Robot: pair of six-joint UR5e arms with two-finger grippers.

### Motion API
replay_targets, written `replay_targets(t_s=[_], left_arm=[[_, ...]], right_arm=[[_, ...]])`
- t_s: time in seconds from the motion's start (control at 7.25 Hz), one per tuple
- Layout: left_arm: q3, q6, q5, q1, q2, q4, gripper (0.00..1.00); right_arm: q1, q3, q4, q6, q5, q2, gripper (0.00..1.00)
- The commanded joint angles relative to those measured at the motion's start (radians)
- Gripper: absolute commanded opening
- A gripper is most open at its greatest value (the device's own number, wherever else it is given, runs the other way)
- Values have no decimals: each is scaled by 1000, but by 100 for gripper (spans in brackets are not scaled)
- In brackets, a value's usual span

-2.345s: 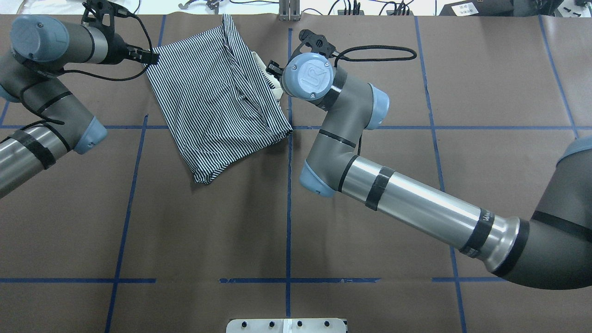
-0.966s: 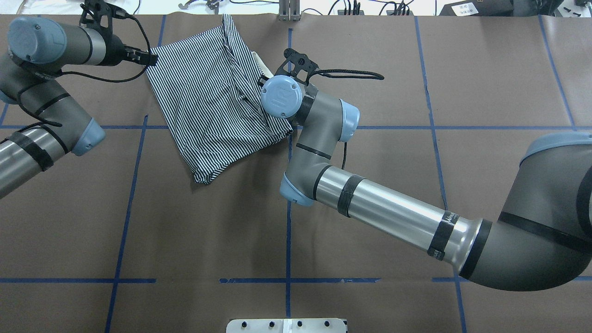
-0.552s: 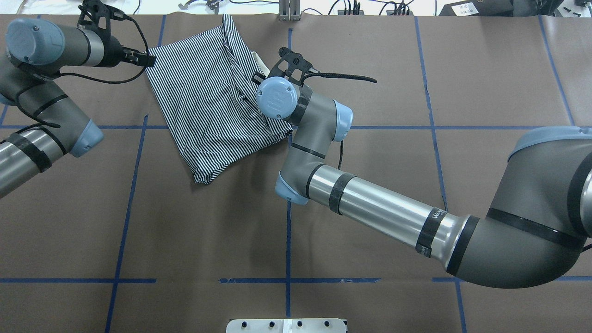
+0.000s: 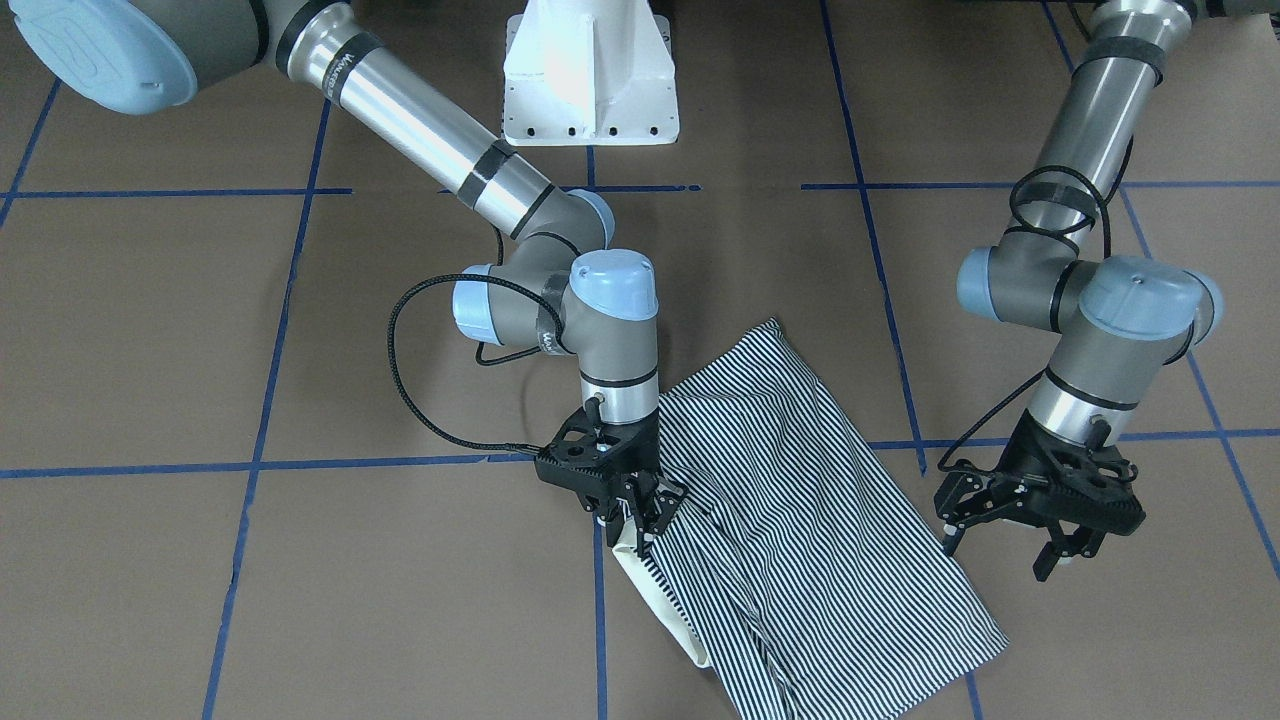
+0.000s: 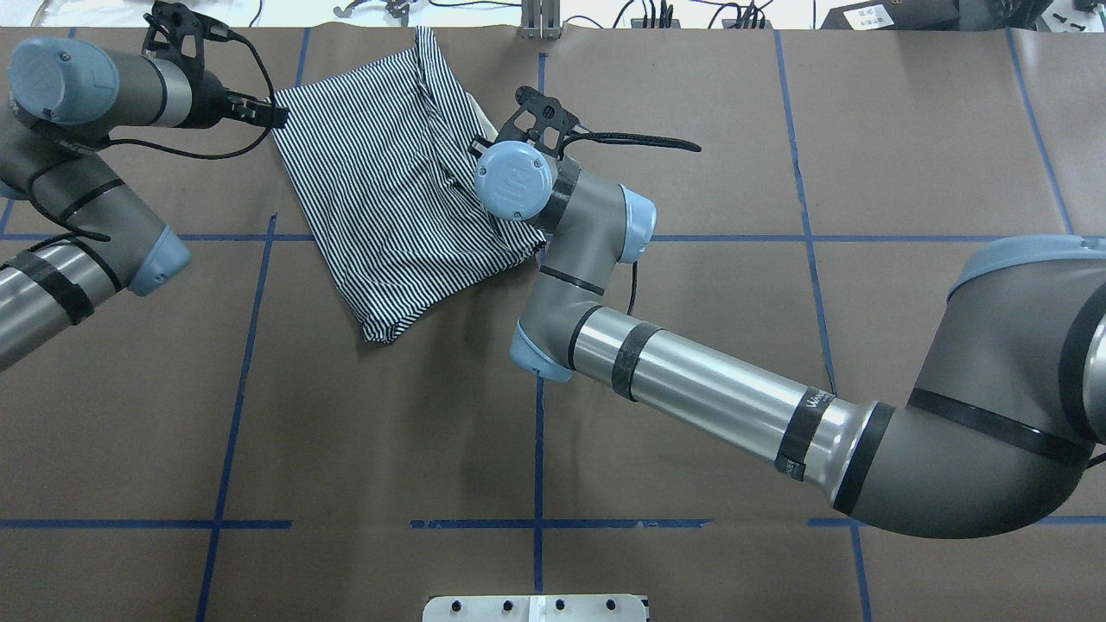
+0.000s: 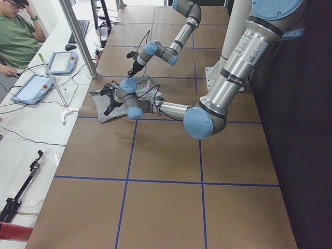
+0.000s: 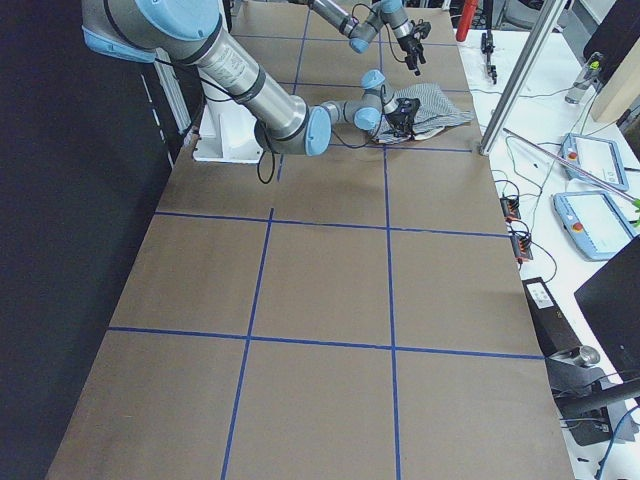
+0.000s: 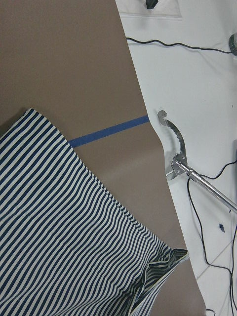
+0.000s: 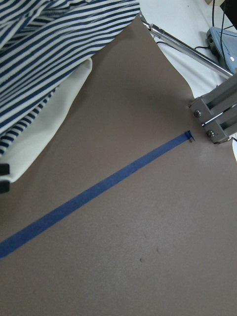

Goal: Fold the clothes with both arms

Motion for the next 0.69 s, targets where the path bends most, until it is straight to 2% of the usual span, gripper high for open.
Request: replay_targets(t_s=[0.0, 0.14, 0.28, 0.55], left_arm=[[-7, -1, 0, 0, -1, 0, 100], [-8, -1, 0, 2, -1, 0, 100], [-8, -1, 0, 2, -1, 0, 100], [-17, -1, -2, 5, -1, 0, 100]], right_arm=[[-6, 219, -25, -77, 14, -127, 0], [-25, 447, -45, -153, 13, -303, 0], [-28, 594, -68, -156, 11, -425, 0], [-43, 769, -88, -156, 2, -574, 0]])
